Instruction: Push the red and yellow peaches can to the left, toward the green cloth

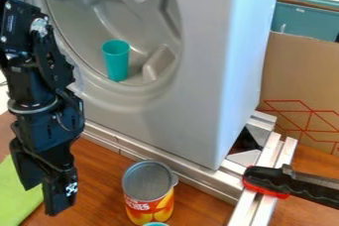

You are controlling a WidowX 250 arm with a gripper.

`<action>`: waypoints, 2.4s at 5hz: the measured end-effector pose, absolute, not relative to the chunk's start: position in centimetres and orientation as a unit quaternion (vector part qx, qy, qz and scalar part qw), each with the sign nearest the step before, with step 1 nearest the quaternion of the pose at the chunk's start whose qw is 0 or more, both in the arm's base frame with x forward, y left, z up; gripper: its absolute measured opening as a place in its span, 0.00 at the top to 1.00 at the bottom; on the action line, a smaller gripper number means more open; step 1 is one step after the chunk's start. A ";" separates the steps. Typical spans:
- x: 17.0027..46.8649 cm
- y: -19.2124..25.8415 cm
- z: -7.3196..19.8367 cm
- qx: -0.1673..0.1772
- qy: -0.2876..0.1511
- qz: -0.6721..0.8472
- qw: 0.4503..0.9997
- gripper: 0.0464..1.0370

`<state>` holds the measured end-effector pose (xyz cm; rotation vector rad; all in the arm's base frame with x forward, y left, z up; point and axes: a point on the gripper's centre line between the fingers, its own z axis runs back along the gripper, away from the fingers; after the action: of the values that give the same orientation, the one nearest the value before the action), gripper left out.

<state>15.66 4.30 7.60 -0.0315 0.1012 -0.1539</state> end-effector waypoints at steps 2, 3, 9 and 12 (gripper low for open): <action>16.4 2.3 8.3 -0.007 0.021 -0.066 0.998 0.04; 17.5 -0.2 7.8 -0.002 0.005 -0.053 0.999 0.04; 24.9 -10.5 2.2 -0.020 -0.049 -0.129 0.990 0.04; 24.9 -7.2 0.7 -0.067 -0.063 -0.121 0.988 0.04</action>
<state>24.86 -7.20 0.66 -0.1340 -0.1263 -0.2439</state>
